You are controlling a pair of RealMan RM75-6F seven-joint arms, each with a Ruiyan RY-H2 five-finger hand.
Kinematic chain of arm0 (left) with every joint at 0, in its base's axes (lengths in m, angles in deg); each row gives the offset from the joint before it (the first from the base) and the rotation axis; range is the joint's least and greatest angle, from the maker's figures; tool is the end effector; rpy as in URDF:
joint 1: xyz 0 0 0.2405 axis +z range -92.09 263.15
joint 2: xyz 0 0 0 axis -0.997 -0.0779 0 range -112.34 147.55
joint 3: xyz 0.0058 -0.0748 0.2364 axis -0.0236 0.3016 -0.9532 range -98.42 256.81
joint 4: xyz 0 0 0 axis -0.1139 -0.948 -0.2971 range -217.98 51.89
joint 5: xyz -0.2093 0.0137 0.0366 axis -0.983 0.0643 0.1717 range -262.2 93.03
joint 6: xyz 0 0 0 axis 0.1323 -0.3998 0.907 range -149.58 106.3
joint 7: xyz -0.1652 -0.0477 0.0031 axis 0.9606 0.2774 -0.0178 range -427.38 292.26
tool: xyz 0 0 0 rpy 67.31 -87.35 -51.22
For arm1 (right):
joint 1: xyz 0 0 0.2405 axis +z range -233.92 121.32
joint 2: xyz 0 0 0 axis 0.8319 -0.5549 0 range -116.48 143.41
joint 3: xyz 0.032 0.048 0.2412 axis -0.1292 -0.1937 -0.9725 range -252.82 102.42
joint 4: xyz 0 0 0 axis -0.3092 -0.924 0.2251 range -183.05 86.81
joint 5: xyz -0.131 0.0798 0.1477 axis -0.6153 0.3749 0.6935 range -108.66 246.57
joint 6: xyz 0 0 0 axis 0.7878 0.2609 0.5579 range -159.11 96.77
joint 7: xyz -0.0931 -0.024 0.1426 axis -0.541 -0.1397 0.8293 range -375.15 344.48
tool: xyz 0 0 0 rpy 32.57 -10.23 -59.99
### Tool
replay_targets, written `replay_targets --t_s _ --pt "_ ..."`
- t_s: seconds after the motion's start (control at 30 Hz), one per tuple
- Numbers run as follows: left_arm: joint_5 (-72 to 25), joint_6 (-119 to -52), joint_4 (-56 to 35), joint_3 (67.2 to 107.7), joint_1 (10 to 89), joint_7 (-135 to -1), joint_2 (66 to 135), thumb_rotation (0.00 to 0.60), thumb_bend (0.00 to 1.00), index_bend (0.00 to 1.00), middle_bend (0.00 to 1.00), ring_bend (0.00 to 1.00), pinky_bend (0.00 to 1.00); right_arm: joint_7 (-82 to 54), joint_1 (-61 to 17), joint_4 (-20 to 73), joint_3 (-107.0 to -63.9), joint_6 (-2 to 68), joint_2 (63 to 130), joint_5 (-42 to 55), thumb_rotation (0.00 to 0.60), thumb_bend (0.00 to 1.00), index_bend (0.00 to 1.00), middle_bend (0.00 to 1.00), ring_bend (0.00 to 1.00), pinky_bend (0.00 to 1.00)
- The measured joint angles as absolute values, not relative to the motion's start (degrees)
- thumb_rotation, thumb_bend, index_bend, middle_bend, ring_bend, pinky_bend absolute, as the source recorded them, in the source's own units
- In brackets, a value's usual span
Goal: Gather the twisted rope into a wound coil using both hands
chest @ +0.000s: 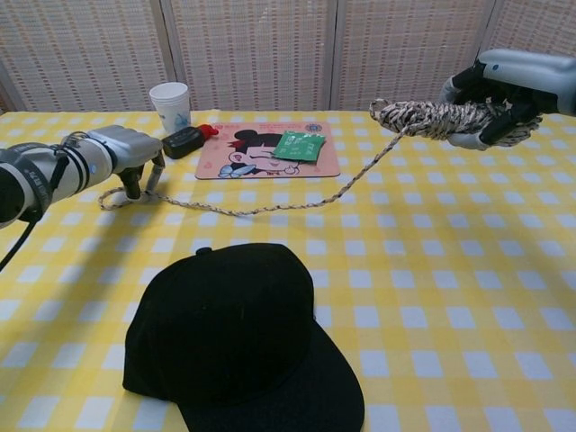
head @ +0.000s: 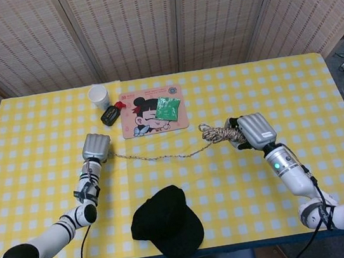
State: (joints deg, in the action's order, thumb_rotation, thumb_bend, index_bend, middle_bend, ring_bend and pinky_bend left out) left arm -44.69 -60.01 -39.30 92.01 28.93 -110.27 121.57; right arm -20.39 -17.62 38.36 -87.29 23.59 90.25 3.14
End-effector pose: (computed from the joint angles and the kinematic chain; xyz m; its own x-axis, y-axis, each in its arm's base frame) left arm -0.1862 0.4767 -0.0504 0.7709 0.2781 0.5731 0.6285 -0.1855 -0.7554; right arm -0.1770 -0.3849 0.0475 0.3195 -0.2258 0.9203 -0.9307 -0.2573 0.2600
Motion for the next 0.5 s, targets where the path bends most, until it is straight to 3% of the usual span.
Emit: replay_targets --t_s 0.5 --pt "-48.9 -60.5 -37.0 92.2 28.3 -112.7 121.1 0.600 0.34 0.79 1.00 1.00 1.00 -19.8 -17.8 38.2 -87.4 23.6 90.3 3.1 0.600 0.63 0.82 0.68 0.52 0.61"
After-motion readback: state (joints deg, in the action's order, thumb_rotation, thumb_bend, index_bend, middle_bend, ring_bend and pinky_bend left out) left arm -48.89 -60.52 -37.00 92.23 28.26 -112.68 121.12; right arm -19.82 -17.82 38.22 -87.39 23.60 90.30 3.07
